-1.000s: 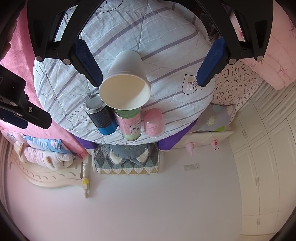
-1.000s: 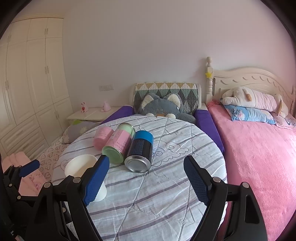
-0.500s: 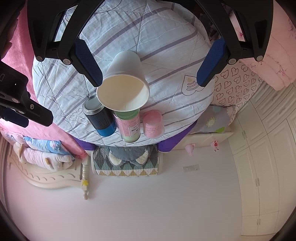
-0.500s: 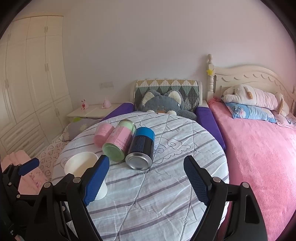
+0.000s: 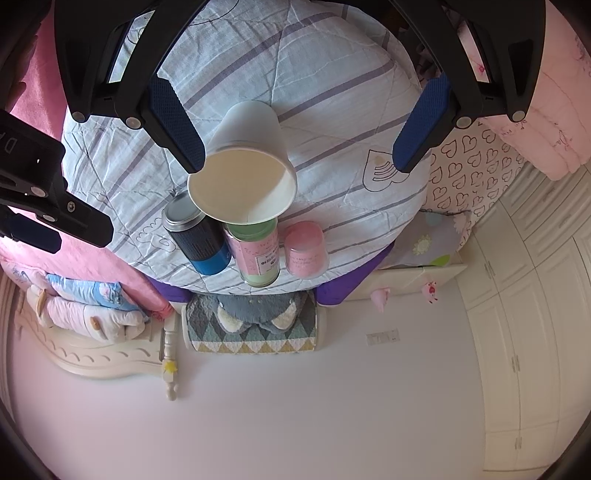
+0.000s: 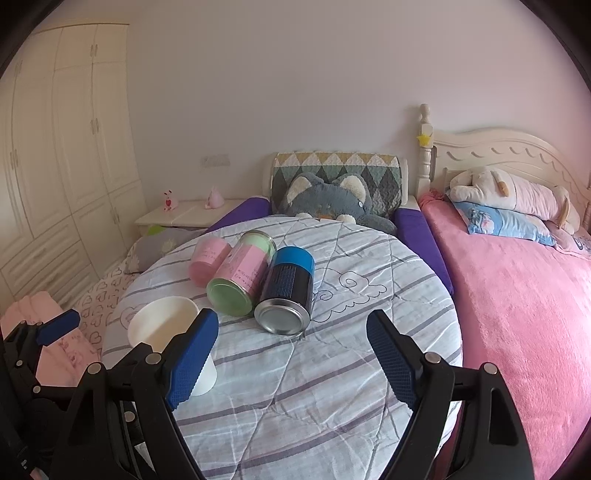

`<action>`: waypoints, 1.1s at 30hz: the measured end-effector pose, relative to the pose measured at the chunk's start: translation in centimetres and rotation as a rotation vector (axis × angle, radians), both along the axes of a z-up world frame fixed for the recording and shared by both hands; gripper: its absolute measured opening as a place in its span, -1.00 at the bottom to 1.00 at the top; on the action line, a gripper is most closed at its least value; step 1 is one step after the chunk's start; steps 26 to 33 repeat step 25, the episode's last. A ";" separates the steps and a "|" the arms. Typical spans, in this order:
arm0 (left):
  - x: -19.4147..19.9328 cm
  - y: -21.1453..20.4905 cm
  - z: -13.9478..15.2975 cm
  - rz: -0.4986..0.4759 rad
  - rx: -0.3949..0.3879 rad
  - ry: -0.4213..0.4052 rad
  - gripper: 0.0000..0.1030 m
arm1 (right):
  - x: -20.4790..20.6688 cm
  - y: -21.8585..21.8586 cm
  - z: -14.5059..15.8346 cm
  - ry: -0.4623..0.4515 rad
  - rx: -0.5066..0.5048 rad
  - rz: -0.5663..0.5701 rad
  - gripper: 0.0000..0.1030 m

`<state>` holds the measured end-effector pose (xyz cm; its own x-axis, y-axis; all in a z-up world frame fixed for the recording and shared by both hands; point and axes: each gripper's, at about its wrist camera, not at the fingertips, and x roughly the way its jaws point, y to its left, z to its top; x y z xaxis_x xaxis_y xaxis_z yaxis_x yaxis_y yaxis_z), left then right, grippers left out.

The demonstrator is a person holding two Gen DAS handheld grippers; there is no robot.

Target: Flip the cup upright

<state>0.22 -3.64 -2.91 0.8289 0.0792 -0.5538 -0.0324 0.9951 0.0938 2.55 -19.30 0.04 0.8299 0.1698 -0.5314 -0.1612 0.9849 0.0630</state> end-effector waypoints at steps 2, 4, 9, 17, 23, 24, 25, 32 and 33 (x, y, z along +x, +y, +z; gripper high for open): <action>0.0 0.0 0.0 0.001 0.000 0.000 0.99 | 0.0 0.1 0.0 0.002 -0.003 0.002 0.63; 0.1 0.1 0.0 0.000 -0.004 -0.004 0.99 | 0.1 0.3 0.0 0.005 -0.006 0.005 0.63; 0.2 0.2 0.0 -0.003 -0.007 -0.012 0.99 | 0.2 0.5 -0.1 0.012 -0.011 0.009 0.63; 0.6 0.5 -0.5 -0.011 -0.020 0.020 0.99 | 0.6 1.2 -0.6 0.039 -0.026 0.020 0.63; 0.8 0.8 -0.7 -0.034 -0.044 0.028 0.99 | 0.9 1.6 -0.8 0.050 -0.036 0.024 0.63; 0.8 0.8 -0.7 -0.035 -0.047 0.028 1.00 | 0.9 1.6 -0.8 0.051 -0.036 0.024 0.63; 0.9 0.8 -0.7 -0.038 -0.049 0.030 0.99 | 0.9 1.7 -0.8 0.051 -0.037 0.023 0.63; 0.9 0.8 -0.7 -0.038 -0.049 0.030 0.99 | 0.9 1.7 -0.8 0.051 -0.037 0.023 0.63; 0.9 0.8 -0.7 -0.038 -0.049 0.030 0.99 | 0.9 1.7 -0.8 0.051 -0.037 0.023 0.63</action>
